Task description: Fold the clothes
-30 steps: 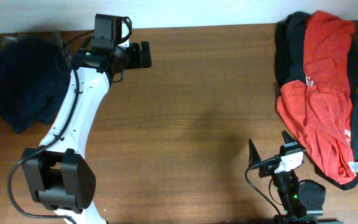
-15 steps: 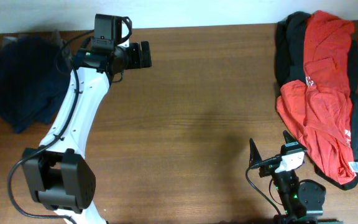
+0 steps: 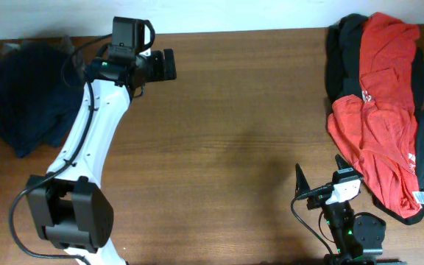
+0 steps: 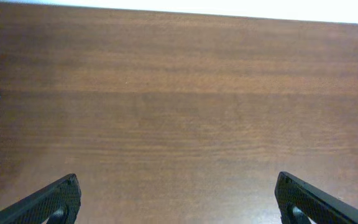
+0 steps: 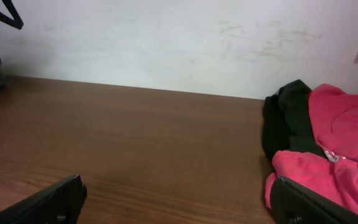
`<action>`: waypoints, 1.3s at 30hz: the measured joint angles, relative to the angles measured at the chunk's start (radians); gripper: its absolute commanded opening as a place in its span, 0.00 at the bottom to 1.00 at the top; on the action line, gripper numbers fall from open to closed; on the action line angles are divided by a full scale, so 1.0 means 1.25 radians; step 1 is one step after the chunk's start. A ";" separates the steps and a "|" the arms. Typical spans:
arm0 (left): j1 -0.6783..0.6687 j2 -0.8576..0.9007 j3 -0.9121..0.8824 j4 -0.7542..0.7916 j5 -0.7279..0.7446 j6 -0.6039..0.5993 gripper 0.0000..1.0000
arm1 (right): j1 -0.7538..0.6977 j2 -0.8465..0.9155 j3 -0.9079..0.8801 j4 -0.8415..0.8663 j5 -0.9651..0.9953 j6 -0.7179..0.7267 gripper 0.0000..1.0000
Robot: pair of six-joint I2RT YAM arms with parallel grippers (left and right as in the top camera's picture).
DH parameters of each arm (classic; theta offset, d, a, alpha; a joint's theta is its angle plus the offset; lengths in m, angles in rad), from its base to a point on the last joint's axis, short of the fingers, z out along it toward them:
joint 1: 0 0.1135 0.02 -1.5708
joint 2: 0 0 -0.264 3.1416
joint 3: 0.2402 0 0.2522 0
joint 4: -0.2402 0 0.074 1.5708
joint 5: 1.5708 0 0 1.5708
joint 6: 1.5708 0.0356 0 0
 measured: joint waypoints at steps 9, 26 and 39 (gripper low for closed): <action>-0.053 -0.292 -0.102 0.049 -0.138 0.002 0.99 | 0.000 0.001 0.000 0.000 0.000 0.000 0.99; 0.190 -1.033 -0.957 0.407 -0.096 -0.128 0.99 | 0.000 0.004 0.000 0.000 0.001 0.000 0.99; 0.204 -1.242 -1.342 0.829 0.040 -0.021 0.99 | 0.000 0.005 0.000 0.000 0.001 0.000 0.99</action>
